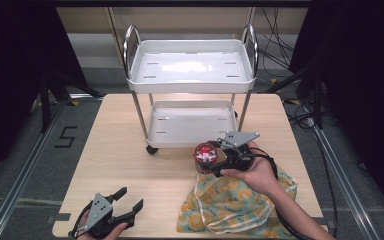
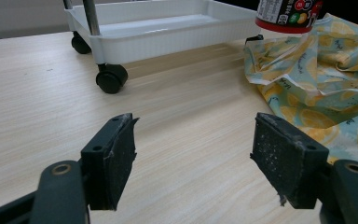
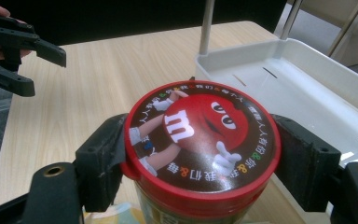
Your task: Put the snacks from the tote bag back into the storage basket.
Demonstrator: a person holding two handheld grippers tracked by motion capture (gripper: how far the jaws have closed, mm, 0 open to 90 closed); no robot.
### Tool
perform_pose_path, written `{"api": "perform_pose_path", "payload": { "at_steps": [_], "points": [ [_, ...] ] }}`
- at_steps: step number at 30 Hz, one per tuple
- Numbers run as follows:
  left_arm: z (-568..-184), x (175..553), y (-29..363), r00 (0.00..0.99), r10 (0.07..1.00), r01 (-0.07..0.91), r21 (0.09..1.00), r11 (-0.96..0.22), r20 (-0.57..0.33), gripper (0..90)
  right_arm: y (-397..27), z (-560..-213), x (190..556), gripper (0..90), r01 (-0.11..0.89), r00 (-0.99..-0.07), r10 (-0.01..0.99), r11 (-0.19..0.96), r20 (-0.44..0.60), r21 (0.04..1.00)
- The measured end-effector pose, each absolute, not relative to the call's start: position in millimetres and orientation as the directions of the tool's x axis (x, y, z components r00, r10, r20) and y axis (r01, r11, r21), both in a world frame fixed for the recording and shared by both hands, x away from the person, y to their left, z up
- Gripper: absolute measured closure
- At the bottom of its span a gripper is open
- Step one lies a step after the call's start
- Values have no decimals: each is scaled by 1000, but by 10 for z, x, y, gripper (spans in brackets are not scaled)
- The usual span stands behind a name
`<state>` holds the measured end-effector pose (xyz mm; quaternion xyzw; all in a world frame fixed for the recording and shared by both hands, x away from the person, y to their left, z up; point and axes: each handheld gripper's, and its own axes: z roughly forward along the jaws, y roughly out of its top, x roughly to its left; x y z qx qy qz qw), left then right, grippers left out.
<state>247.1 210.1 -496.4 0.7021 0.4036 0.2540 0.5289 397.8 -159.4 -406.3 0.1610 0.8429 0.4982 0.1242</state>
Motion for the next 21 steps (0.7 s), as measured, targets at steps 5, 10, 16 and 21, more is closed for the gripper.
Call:
{"api": "perform_pose_path", "payload": {
  "at_steps": [5, 10, 16, 21],
  "points": [
    [-4963, 2470, 2101, 545, 835, 298, 948, -116, -69, 292, -1563, -4051, 3992, 262, 144, -920, 389, 457, -52, 878],
    [-4964, 2470, 2102, 545, 835, 298, 948, -114, -71, 292, -1535, -4049, 4003, 262, 148, -921, 387, 461, -48, 875],
    [-4963, 2470, 2100, 546, 835, 297, 948, -114, -71, 292, -1511, -4051, 4018, 262, 146, -922, 383, 465, -50, 873],
    [-4967, 2477, 2103, 550, 832, 292, 950, -111, -72, 292, -1487, -4054, 4029, 262, 147, -922, 384, 463, -49, 874]
  ]
}}
